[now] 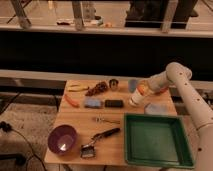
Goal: Place apple in paper cup
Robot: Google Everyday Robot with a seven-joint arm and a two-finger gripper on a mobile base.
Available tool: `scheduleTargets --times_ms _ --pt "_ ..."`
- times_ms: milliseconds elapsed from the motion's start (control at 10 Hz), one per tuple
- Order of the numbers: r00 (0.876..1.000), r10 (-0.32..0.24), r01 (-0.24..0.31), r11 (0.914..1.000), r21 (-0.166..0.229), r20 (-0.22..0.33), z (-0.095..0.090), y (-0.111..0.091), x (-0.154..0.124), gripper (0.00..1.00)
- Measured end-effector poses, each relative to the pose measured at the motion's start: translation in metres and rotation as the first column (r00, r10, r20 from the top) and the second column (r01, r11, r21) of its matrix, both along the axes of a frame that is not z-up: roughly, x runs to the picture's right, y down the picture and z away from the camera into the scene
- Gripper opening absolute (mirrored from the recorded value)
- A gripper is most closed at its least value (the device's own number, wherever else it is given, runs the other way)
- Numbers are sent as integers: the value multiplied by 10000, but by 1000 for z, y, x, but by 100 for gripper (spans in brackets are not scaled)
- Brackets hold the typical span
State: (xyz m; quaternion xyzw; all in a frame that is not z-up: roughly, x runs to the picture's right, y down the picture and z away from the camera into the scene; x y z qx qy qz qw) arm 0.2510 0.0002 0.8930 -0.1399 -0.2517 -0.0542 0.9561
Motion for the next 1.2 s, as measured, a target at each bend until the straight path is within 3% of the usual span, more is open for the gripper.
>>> scheduleTargets --times_ms 100,200,300,700,900,1200 --pt "10000 0 0 10000 0 -1 0 0 0 57" --pt "10000 -6 6 10000 -3 -8 0 0 0 75" --pt "10000 -8 8 10000 -4 -11 0 0 0 80" --pt "9998 -21 24 9999 -137 198 -4 -3 -3 80" --pt "9960 41 -11 9994 -342 889 -27 -31 -16 80" --pt "9887 128 -40 9982 -591 1492 -49 -51 -24 80"
